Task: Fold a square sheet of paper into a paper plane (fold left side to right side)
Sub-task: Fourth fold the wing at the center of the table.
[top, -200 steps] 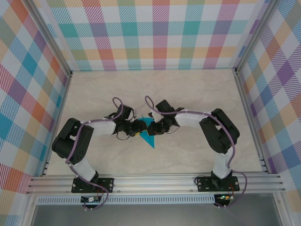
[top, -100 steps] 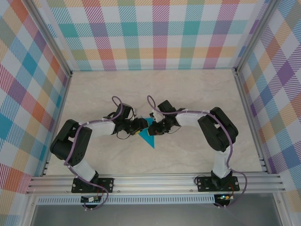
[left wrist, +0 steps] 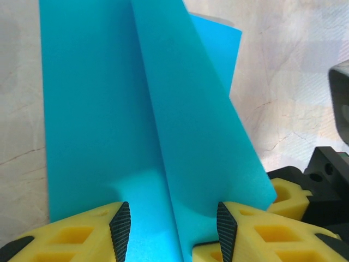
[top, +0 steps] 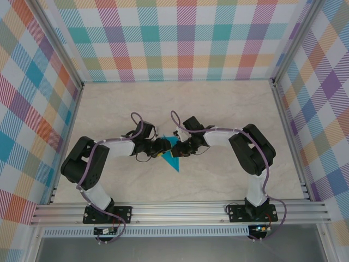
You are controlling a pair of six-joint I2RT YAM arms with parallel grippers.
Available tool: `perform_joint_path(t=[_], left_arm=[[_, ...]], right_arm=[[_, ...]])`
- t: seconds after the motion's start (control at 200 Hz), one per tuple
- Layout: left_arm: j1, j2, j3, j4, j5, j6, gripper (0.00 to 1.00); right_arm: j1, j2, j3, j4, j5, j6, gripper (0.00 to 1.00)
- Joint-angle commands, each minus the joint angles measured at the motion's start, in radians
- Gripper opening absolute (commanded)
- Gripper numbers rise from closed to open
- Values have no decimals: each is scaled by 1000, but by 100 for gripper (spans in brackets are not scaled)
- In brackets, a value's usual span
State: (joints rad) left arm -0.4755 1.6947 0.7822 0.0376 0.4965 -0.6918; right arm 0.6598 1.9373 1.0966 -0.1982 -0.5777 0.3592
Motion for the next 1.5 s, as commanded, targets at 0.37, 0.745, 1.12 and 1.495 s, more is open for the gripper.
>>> perform_joint_path(t=[0.37, 0.745, 1.12, 1.495], left_arm=[[-13, 48, 39, -94, -60, 42, 50], [-23, 66, 58, -160, -108, 58, 49], [-23, 72, 66, -176, -116, 56, 49], [-23, 70, 69, -179, -113, 58, 49]], right_arm=[[-9, 30, 2, 15, -35, 1, 18], [-13, 30, 7, 13, -40, 0, 21], [-22, -41, -21, 35, -42, 3, 33], [-100, -162, -95, 76, -84, 27, 41]])
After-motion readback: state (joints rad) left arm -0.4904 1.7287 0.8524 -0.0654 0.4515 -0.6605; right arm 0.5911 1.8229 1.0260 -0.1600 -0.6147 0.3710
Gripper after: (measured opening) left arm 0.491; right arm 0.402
